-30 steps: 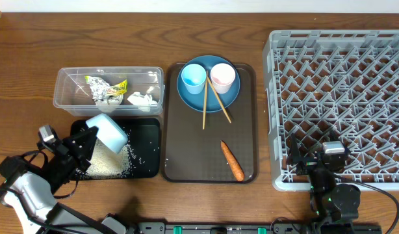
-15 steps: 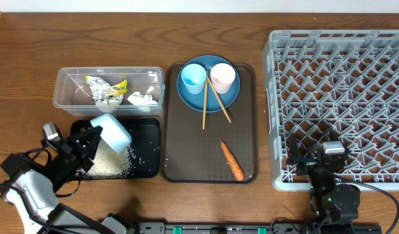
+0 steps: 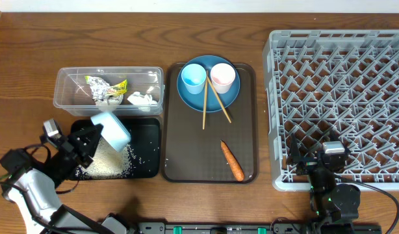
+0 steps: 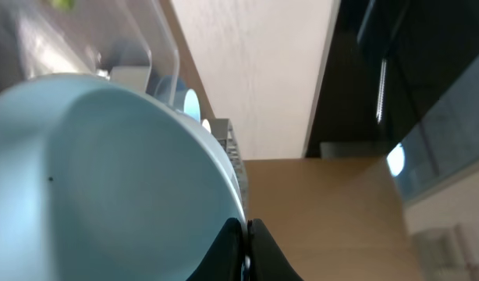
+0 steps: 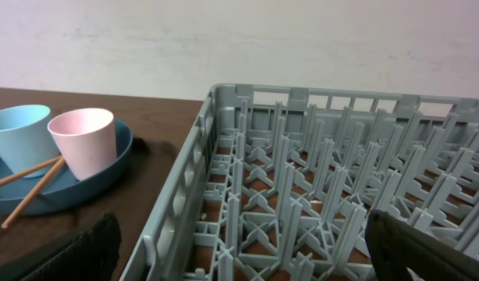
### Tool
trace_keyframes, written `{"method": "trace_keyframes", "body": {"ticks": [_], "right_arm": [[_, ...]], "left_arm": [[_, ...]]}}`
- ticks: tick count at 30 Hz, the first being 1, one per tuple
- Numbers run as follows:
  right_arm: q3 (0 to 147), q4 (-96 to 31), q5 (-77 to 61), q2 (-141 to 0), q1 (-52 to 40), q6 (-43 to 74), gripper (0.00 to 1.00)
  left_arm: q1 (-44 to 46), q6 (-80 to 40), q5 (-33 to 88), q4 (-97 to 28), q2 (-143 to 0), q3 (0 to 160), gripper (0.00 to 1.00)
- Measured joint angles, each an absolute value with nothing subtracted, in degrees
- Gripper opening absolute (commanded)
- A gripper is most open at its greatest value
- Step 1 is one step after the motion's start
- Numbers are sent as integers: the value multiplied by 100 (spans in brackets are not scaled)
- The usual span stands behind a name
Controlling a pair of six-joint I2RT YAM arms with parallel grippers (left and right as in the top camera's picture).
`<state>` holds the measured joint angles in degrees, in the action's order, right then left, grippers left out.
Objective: Sort waste into correct bins and load items into the dishwasher rack
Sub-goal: 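Tilt the bowl with the left gripper to pour rice onto the black tray, then carry the empty bowl back and set it on the brown tray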
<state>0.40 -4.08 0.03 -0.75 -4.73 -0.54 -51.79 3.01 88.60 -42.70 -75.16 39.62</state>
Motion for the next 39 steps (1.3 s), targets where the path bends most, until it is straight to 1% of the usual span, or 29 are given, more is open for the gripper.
{"method": "trace_keyframes", "body": {"ticks": [8,11,17,24,32,36,39], "right_arm": [[40,-405,3,-75,-473,-54,99],[40,-405,1,-73,-473,-54,99],[40,-405,1,-75,-473,-54,99],[40,-405,3,-75,-473,-54,99],[40,-403,1,-75,-473,-54,99],[40,-405,1,-75,-473,-54,99],[40,-405,1,-75,-473,-54,99]], "left_arm": [[-4950,21,8862,-4235,-7516,3962,6],[-4801,-84,8862,-3830,-7516,3957,6],[-4600,-469,8862,-3699,-7516,3955,6],[-4558,-910,8774,-3697,-7516,3957,6],[-4276,-1686,7762,-3701,-7312,4311,6],[-3894,-2117,7210,-3697,-6879,4851,6],[-3415,-2381,6733,-3710,-6514,5188,6]]}}
